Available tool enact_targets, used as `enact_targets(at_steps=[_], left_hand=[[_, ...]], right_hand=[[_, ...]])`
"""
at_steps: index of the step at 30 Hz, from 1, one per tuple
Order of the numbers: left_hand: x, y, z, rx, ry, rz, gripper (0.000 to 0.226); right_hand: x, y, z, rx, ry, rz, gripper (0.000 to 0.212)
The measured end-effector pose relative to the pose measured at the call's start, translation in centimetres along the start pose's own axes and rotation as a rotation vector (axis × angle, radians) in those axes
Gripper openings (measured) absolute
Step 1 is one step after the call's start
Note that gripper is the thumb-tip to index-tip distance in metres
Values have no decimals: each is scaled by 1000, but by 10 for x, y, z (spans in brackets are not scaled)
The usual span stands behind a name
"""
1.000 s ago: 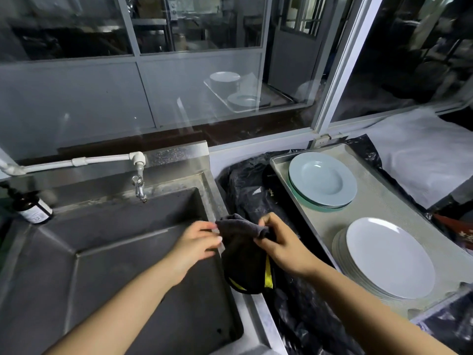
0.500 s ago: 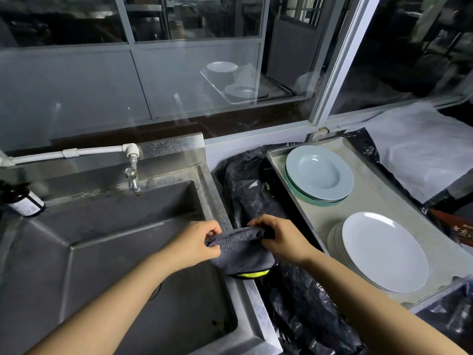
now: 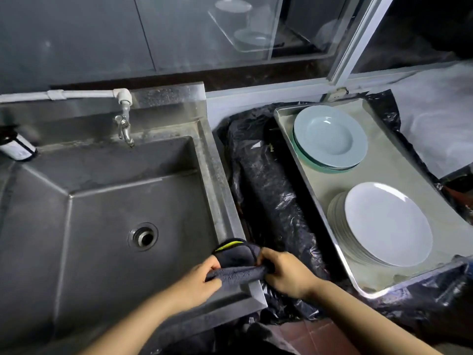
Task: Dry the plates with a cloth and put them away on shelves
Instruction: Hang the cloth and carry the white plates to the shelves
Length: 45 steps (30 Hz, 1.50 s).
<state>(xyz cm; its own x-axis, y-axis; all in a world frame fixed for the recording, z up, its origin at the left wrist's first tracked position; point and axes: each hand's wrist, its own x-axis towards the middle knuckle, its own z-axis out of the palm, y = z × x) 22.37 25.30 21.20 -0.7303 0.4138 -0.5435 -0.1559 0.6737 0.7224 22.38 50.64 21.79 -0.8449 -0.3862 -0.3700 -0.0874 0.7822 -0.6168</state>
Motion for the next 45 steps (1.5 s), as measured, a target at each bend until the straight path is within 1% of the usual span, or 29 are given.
enact_targets(at_steps=[1, 4, 6, 8, 11, 13, 15, 16, 18, 20, 22, 26, 29, 32, 34, 37, 39, 42, 45], left_hand=[[-4, -6, 11, -50, -1, -30, 6], [-11, -25, 38, -130, 45, -57, 16], [-16, -31, 47, -120, 73, -47, 22], [-19, -31, 51, -161, 79, -36, 26], [-17, -32, 54, -174, 106, -52, 37], [-10, -30, 51, -192, 184, -59, 32], [-1, -26, 45, -207, 259, -66, 37], [6, -25, 41, -204, 288, -55, 35], [20, -26, 37, -228, 320, -62, 22], [33, -32, 38, -261, 350, -118, 11], [45, -40, 45, -307, 389, -188, 10], [53, -52, 60, -386, 485, -346, 22], [57, -55, 61, -440, 439, -434, 29], [62, -52, 59, -513, 417, -386, 24], [63, -48, 55, -575, 423, -373, 18], [62, -42, 48, -762, 403, -374, 13], [60, -38, 45, -812, 390, -343, 14], [63, -27, 38, -740, 360, -265, 12], [78, -21, 29, -596, 260, -188, 22]], right_hand=[[-5, 6, 9, -6, -43, 15, 22], [-14, 19, 27, -4, -111, 62, 23], [-15, 23, 31, 58, -118, 94, 24], [-13, 27, 32, 131, -127, 122, 23], [-6, 31, 31, 250, -98, 139, 25], [2, 33, 29, 284, -61, 129, 26], [12, 37, 31, 321, -3, 139, 27], [17, 39, 32, 352, 28, 147, 27], [27, 44, 36, 393, 86, 164, 23], [34, 45, 40, 403, 126, 218, 23], [38, 43, 44, 356, 153, 283, 34], [31, 39, 53, 265, 196, 297, 56], [22, 40, 62, 344, 157, 299, 58], [18, 39, 66, 568, 194, 353, 55], [19, 36, 67, 656, 234, 412, 50], [18, 35, 69, 689, 249, 482, 37], [12, 35, 72, 670, 254, 522, 32], [-3, 30, 80, 653, 264, 579, 34], [-21, 25, 92, 666, 247, 605, 33]])
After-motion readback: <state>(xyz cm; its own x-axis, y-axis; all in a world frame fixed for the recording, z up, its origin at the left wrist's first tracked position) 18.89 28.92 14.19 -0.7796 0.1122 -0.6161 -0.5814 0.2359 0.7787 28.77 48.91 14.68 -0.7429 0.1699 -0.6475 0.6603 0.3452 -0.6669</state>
